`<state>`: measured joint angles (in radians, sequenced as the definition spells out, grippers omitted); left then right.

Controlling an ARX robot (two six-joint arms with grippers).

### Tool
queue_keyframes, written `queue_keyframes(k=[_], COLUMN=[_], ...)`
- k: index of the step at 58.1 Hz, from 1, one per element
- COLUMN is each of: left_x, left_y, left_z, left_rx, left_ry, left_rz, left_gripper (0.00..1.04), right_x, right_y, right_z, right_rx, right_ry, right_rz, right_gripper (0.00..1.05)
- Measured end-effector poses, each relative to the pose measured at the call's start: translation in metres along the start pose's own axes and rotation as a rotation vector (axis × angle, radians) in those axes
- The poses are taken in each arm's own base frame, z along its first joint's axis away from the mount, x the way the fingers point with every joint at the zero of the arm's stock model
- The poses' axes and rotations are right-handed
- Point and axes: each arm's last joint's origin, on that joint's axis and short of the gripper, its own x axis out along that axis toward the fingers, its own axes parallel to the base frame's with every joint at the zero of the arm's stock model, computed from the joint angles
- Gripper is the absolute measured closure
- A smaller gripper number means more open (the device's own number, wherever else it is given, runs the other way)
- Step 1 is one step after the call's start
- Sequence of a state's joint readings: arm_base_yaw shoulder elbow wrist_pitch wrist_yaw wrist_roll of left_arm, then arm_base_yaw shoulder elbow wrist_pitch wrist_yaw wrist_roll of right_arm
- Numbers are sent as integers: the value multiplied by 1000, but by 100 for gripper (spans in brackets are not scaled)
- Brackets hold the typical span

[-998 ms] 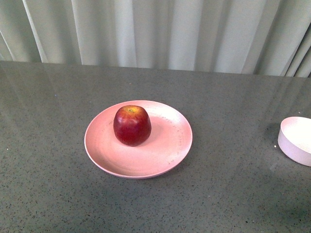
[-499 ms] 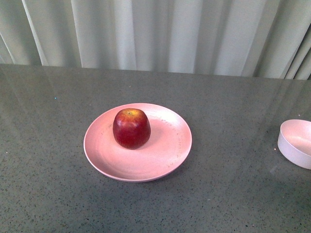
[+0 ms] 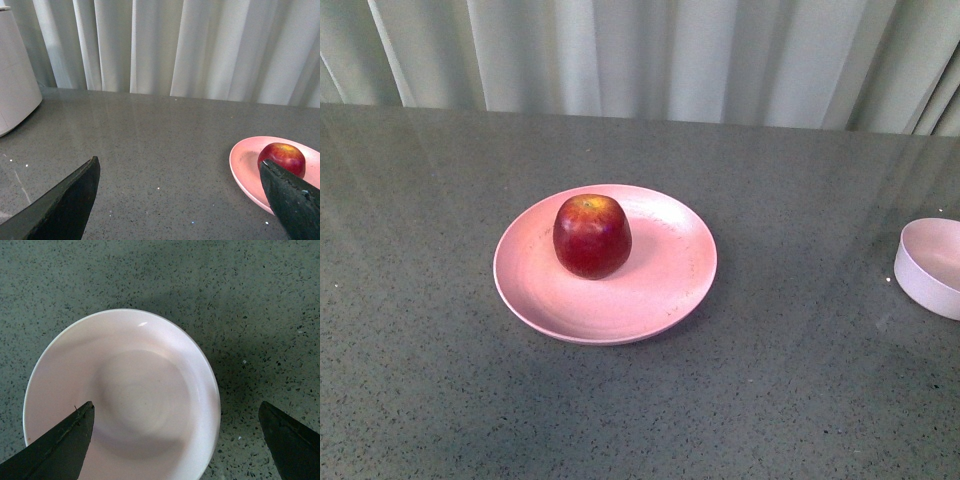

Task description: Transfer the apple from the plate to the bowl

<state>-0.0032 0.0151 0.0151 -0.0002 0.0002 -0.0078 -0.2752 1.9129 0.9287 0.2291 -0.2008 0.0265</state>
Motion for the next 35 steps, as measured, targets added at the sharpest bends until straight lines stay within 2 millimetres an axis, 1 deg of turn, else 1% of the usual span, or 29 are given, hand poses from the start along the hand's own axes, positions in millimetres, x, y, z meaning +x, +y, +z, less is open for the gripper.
queue_keyframes(k=[12, 18, 24, 26, 30, 32, 33, 35], left_x=[0, 0, 0, 0, 0, 0, 0, 0], left_y=[0, 0, 0, 0, 0, 0, 0, 0], left_z=[0, 0, 0, 0, 0, 0, 0, 0], left_rx=[0, 0, 0, 0, 0, 0, 0, 0], left_ry=[0, 0, 0, 0, 0, 0, 0, 0], left_rz=[0, 0, 0, 0, 0, 0, 0, 0], left_gripper=[9, 9, 9, 9, 9, 9, 9, 9], right_x=[15, 18, 18, 19, 18, 18, 18, 18], right_y=[-1, -2, -4, -4, -5, -6, -7, -8], right_z=[-5, -6, -7, -7, -7, -7, -7, -8], right_rx=[24, 32, 38, 39, 47, 52, 59, 63], right_ry=[30, 38, 40, 39, 32, 31, 31, 32], right_rz=[-20, -34, -47, -47, -46, -47, -47, -45], right_gripper=[10, 23, 39, 42, 53, 60, 65, 68])
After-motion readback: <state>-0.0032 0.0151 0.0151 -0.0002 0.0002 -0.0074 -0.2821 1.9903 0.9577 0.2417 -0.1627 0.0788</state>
